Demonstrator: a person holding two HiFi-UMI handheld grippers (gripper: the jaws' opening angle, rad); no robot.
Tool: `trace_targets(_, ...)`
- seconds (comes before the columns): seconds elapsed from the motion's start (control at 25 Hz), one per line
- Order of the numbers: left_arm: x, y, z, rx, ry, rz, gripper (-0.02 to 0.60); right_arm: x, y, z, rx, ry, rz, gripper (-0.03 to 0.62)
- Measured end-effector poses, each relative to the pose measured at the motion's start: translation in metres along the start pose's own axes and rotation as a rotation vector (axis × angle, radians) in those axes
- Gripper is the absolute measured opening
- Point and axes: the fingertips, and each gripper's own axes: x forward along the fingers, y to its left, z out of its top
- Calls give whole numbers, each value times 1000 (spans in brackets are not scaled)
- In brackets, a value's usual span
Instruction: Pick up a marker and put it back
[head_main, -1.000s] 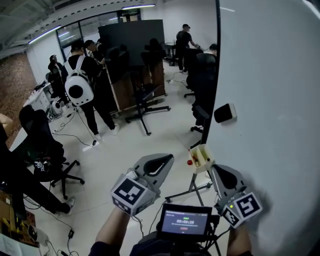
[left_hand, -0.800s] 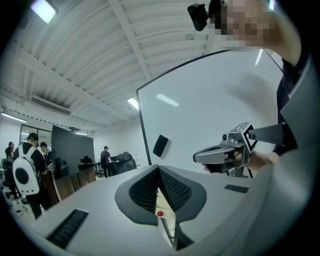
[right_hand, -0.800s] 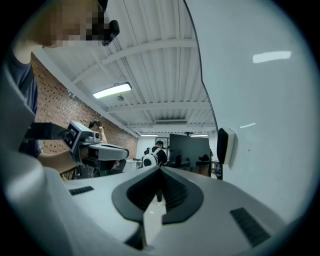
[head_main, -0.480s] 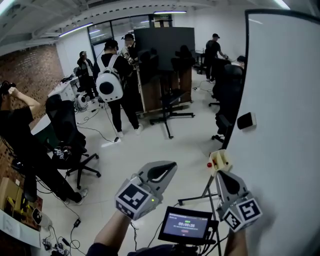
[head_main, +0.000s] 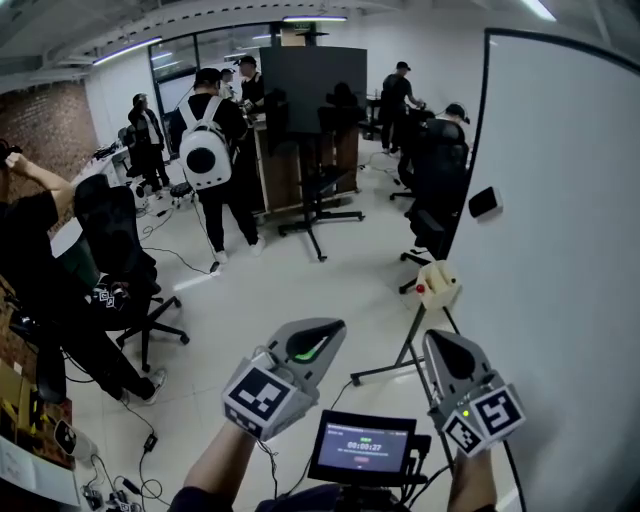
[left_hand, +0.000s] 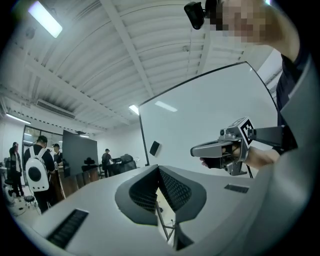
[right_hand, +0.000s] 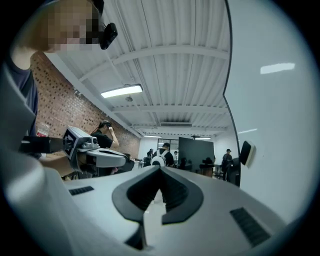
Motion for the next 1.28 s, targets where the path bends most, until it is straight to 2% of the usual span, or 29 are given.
trace_targets(0.2, -69, -26, -5, -37, -12, -48, -3, -35, 77, -2, -15, 27, -36, 6)
trace_targets(0.4, -99, -64, 8, -59, -50, -118, -3, -81, 122, 1, -37, 69, -82, 6)
trace_targets(0.56, -113, -95, 24, -58, -74, -160, -3, -116, 139, 23, -59, 64, -117, 6)
trace_targets(0.8, -129, -149, 58, -57, -116, -173, -3, -174, 157, 55, -112, 20, -128, 6)
trace_targets(1.04, -135, -219, 67, -80, -129, -159, -3, -252, 166, 59, -111, 36, -105, 6)
trace_targets(1.28, -151, -296, 69, -65, -89, -168, -3, -326, 170, 57, -59, 14, -109, 6)
